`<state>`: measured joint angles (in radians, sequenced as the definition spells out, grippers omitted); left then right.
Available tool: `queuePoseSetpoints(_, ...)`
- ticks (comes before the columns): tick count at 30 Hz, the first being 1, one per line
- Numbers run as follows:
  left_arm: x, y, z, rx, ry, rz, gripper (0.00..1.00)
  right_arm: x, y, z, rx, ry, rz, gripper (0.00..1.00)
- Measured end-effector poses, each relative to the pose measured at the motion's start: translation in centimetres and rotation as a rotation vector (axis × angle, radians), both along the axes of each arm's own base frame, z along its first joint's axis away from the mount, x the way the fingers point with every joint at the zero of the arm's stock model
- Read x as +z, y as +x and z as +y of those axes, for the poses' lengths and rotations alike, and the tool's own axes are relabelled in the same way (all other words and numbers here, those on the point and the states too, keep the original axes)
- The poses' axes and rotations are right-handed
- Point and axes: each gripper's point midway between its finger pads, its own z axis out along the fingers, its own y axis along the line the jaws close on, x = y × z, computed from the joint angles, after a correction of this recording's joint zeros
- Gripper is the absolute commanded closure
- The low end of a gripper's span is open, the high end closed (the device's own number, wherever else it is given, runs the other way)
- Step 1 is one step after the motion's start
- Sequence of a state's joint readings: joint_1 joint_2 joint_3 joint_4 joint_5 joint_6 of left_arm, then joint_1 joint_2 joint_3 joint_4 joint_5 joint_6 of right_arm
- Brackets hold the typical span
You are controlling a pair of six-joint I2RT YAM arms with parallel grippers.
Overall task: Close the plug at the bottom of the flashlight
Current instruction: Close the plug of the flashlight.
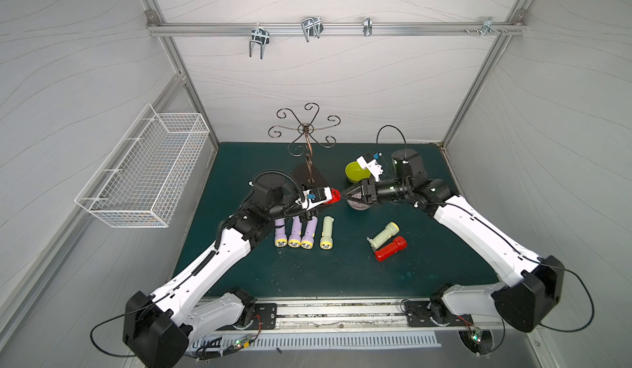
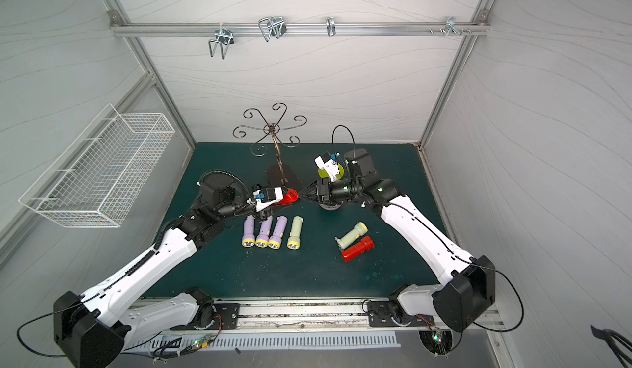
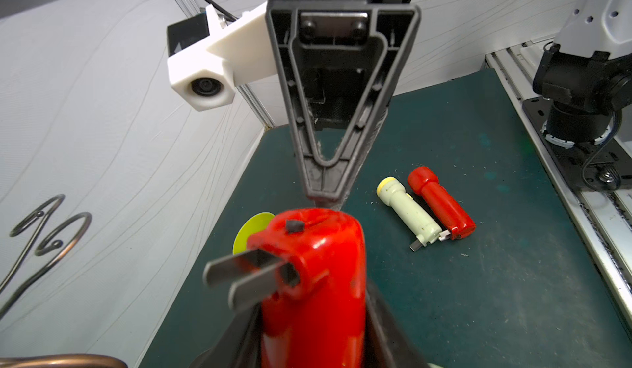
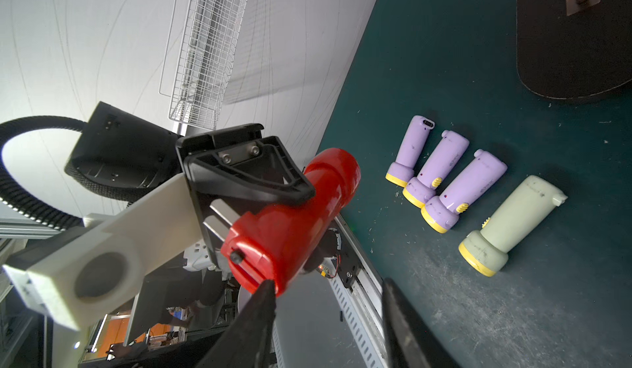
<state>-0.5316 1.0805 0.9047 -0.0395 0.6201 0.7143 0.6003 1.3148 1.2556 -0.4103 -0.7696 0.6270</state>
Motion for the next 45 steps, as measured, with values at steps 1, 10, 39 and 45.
queuePoseSetpoints(1,0.0,0.0,0.0,0.0,-0.001,-0.002,1.0,0.3,0.0,0.0,0.0,0.003,-0.002,0.46)
queuePoseSetpoints(10,0.1,0.0,0.0,0.0,-0.002,-0.005,1.0,2.1,-0.5,0.5,0.025,0.036,-0.008,0.43)
queuePoseSetpoints(39,-1.4,0.1,0.3,0.028,0.048,0.028,1.0,0.3,-0.5,2.7,0.066,0.029,0.039,0.66)
queuePoseSetpoints(45,-1.5,0.2,0.5,0.046,0.056,0.03,1.0,-0.1,-0.4,2.7,0.061,0.026,0.052,0.76)
